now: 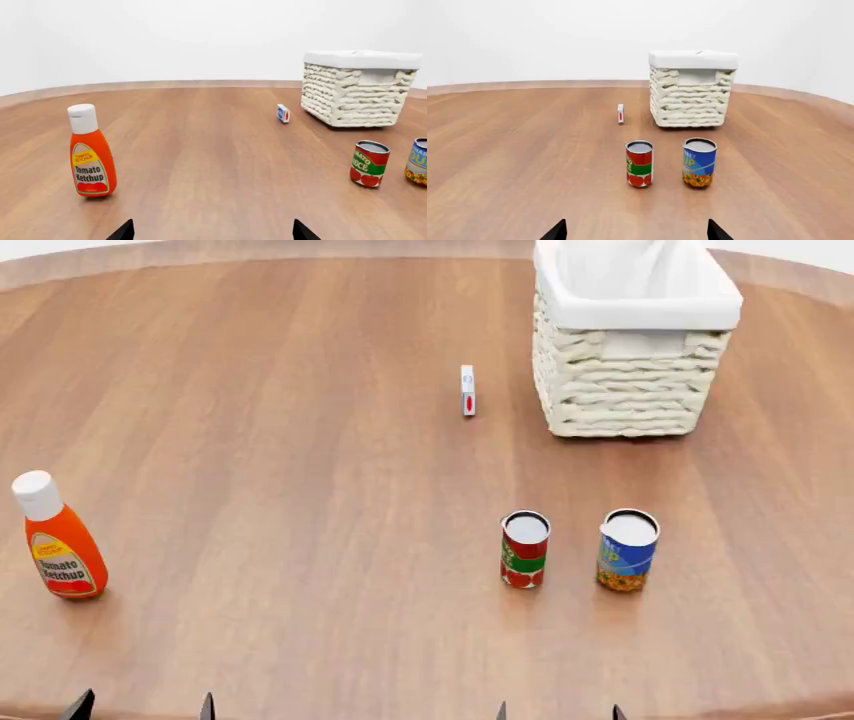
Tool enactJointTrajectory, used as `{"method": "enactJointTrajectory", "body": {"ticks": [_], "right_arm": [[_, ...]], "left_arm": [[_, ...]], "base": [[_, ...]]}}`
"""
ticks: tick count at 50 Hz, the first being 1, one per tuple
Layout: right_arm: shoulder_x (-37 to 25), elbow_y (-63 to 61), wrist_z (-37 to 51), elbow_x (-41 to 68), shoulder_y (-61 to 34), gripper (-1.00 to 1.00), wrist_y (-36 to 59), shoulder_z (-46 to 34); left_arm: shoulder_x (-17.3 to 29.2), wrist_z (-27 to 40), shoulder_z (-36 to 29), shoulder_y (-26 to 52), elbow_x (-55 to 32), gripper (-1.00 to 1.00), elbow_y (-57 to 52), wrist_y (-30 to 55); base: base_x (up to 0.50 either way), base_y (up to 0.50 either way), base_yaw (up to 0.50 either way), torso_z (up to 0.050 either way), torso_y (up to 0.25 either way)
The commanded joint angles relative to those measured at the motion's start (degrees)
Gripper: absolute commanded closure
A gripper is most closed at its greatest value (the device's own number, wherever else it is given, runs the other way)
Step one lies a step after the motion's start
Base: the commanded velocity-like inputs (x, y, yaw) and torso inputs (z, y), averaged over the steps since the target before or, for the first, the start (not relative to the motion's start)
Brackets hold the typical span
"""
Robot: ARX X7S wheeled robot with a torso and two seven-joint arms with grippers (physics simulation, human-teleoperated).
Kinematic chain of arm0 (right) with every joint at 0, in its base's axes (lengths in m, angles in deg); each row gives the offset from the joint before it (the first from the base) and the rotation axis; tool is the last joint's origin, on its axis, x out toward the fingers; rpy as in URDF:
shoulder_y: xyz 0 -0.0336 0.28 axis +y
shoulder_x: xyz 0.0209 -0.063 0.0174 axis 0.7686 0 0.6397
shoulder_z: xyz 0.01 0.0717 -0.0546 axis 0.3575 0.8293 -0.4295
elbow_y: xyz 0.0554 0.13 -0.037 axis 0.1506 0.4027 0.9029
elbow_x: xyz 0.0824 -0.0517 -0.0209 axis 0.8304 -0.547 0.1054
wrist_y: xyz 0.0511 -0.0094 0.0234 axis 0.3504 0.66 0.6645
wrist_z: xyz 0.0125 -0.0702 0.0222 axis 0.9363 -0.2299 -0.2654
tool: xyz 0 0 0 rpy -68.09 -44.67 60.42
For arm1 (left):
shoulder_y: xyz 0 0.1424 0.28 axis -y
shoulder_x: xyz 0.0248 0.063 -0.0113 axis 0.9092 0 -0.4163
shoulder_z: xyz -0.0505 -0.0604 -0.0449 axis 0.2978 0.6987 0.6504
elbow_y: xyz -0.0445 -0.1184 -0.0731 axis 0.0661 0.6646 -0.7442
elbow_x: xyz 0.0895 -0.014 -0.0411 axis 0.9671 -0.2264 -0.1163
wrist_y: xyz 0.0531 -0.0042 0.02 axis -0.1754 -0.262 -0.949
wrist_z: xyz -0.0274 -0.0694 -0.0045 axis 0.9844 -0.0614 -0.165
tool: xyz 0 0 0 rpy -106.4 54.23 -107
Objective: Pick up the alphabet soup and the cream cheese box, and put them in the basket.
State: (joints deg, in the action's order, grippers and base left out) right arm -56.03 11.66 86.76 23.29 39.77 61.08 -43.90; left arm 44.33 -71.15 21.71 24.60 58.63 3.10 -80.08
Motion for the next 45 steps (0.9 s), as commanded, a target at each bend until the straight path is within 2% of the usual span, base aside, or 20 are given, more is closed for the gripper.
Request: {"method": "enactJointTrajectory", "body": {"ticks": [1, 11, 23, 25, 26, 32, 39, 43, 45], "right_arm": [[-1.93, 0.19, 2.38, 1.94, -0.12, -1.00, -0.14, -2.38], [-3.13, -2.48, 4.90, 2.13, -0.17, -1.00, 0.64, -3.51], [-5.51, -23.83, 9.19, -2.41, 3.01, -1.00, 5.35, -3.88], [-5.78, -26.30, 9.47, -2.89, 3.20, -1.00, 6.44, -4.00], [-5.96, -29.31, 9.33, -2.68, 3.51, -1.00, 7.55, -3.90], [-6.92, -38.68, 9.46, -2.95, 4.50, -1.00, 10.25, -4.02], [-8.38, -46.12, 9.90, -5.25, 6.38, -1.00, 8.08, -5.07], [-8.57, -45.56, 10.86, -3.09, 7.66, -1.00, 2.15, -4.00], [-8.93, -46.61, 10.83, -3.29, 7.87, -1.00, 2.88, -3.93]], "left_arm": [[0.79, 0.85, -0.85, 0.02, -0.80, -1.00, -0.16, 0.17], [2.80, 3.26, -3.10, -0.41, -1.52, -1.00, -2.43, 0.03], [4.87, 4.88, -2.69, -5.66, -4.98, -1.00, -26.85, 4.44], [5.14, 5.19, -2.91, -5.95, -4.58, -1.00, -28.07, 3.83], [4.83, 5.71, -2.59, -6.52, -4.46, -1.00, -28.64, 0.88], [5.74, 5.95, -3.03, -8.12, -5.47, -1.00, -34.37, 1.34], [7.08, 6.99, -1.93, -9.03, -5.99, -1.00, -42.38, 0.95], [7.13, 7.81, -1.58, -9.26, -6.96, -1.00, -43.89, 1.44], [7.36, 8.04, -1.60, -9.51, -6.20, -1.00, -44.28, 0.26]], "base": [[0.00, 0.00, 0.00, 0.000, 0.000], [0.00, 0.00, 0.00, 0.000, 0.000], [0.00, 0.00, 0.00, 0.000, 0.000], [0.00, 0.00, 0.00, 0.000, 0.000], [0.00, 0.00, 0.00, 0.000, 0.000], [0.00, 0.00, 0.00, 0.000, 0.000], [0.00, 0.00, 0.00, 0.000, 0.000], [0.00, 0.00, 0.00, 0.000, 0.000], [0.00, 0.00, 0.00, 0.000, 0.000]]}}
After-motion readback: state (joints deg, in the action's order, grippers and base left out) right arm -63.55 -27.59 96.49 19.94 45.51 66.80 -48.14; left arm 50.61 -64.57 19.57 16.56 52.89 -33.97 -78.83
